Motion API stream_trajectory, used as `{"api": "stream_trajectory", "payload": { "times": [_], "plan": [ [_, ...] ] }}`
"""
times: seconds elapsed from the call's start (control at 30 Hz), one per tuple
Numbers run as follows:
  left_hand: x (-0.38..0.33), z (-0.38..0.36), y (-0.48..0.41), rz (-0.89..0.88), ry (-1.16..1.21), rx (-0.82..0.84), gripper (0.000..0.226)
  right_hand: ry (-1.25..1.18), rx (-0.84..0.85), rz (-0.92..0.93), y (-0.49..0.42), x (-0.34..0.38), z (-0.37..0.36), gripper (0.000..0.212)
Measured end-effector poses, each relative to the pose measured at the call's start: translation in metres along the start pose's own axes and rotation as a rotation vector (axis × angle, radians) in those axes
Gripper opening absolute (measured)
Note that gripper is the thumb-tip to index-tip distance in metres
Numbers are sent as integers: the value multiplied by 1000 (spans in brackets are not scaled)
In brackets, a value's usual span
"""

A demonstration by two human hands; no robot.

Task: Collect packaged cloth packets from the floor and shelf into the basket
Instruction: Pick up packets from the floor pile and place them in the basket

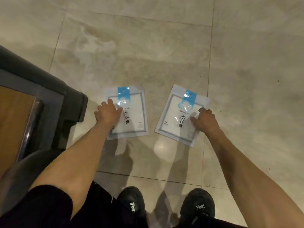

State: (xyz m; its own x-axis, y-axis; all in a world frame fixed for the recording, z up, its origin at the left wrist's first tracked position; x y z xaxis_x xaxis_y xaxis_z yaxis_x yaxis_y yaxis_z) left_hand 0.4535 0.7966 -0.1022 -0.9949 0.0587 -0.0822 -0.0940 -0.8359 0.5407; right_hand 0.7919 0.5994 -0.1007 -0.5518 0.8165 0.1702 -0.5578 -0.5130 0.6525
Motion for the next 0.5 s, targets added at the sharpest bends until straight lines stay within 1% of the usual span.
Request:
{"api": "stream_trajectory", "payload": {
  "times": [0.1, 0.27, 0.37, 0.43, 0.5],
  "plan": [
    [10, -16, -13, 86, 126, -48, 70, -83, -42, -74, -13, -11, -17, 70],
    [12, -36, -14, 137, 234, -153, 81, -202, -214, -135, -15, -18, -30, 83],
    [14, -38, -16, 237, 329, -146, 92, -271, -278, -193, -13, -21, -37, 89],
    [17, -41, -17, 315, 409, -132, 99, -384, -283, -260, -14, -23, -41, 94],
    [20, -44, -17, 363, 466, -119, 103, -509, -250, -328, -18, -27, -47, 98]
  ]
}}
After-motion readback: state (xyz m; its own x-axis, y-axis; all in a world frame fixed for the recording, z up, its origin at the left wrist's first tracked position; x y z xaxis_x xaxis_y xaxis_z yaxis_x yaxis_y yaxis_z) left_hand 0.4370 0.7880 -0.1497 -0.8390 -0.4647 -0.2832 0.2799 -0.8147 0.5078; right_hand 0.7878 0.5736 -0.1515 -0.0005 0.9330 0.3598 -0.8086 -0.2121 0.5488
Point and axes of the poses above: each hand's wrist, its own y-axis away from the middle knuckle, its own z-axis out of the back of the hand, x = y × z, the point moved 6 cm from there along -y, towards the middle knuckle, and after that the axes turned 2 degrees about -z, right-handed, at the moved point
